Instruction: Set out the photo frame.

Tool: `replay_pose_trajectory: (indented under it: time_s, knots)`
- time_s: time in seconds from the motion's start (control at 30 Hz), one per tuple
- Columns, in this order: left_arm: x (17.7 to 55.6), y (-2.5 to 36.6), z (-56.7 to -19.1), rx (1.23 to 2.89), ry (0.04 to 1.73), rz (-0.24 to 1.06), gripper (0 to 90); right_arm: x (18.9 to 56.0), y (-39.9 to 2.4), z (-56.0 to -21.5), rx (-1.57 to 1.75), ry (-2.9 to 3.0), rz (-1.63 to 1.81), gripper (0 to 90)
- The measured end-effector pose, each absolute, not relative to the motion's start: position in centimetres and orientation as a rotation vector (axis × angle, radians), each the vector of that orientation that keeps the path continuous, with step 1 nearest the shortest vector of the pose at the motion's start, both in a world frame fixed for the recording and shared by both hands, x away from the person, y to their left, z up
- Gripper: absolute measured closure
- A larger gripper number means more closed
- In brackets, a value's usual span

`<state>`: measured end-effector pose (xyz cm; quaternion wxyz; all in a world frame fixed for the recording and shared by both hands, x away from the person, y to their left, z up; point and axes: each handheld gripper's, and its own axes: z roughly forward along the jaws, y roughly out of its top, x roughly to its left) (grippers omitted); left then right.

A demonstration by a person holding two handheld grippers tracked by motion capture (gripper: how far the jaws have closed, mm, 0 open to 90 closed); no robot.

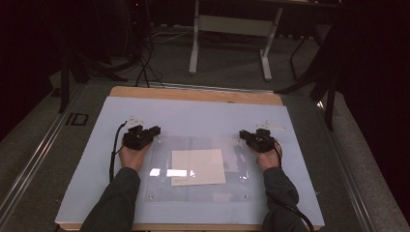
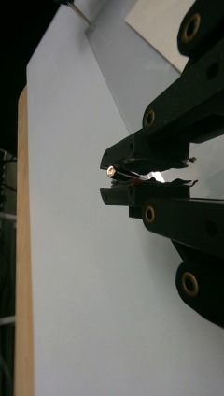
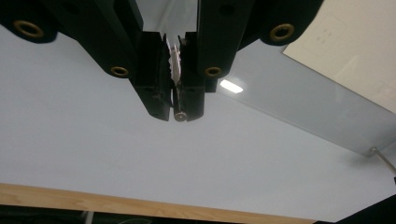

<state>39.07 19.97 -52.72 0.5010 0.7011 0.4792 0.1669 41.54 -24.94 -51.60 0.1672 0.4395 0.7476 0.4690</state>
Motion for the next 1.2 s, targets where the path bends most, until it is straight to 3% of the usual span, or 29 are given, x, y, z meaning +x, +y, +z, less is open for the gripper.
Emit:
replay_pose_trajectory:
  time_s: [0.9, 1.2]
  knots:
    - [42.5, 20.0, -51.9, 1.766, 1.288, 0.233, 84.0, 44.1, -25.3, -51.5, 1.489, 2.133, 1.424, 83.3]
    - [43.5, 20.3, -52.3, 1.717, 1.318, 0.17, 84.4, 45.1, -24.9, -51.3, 1.555, 2.128, 1.388, 84.6]
